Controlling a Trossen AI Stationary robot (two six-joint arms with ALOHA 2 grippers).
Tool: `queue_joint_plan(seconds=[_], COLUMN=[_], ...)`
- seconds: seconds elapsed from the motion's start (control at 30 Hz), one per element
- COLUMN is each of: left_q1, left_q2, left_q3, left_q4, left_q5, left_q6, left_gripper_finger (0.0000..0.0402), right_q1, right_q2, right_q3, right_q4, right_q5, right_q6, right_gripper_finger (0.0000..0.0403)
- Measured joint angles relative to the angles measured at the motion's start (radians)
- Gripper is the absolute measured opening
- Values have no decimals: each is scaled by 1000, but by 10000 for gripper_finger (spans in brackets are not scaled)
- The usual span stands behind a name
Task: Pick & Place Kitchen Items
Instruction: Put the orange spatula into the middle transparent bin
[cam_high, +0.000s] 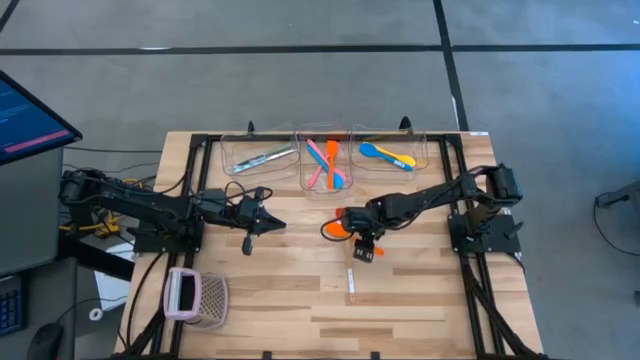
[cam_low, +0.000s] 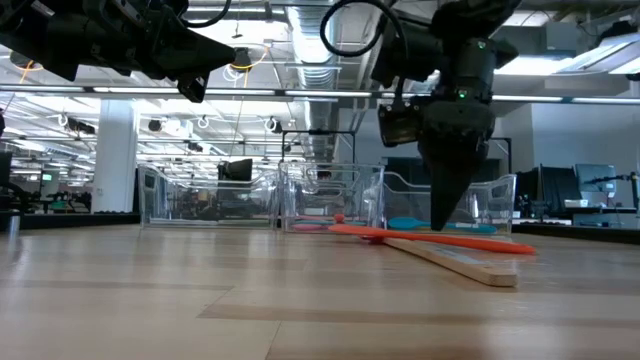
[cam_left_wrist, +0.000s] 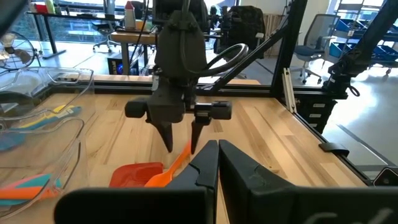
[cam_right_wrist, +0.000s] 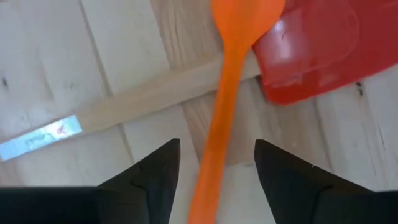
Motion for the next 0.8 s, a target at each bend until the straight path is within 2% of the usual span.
queue_joint_plan(seconds=[0.27, 0.8], left_q1=[0, 0], left_q2=[0, 0], left_q3=[0, 0], left_q4=[0, 0], left_q5=[0, 0], left_q6=[0, 0], left_gripper_finger=[2, 2], right_q1=[-4, -11], right_q2=[0, 0], right_q3=[-52, -52], right_q4=[42, 132], right_q5=[-7, -25], right_q6=[19, 10], right_gripper_finger=[190, 182])
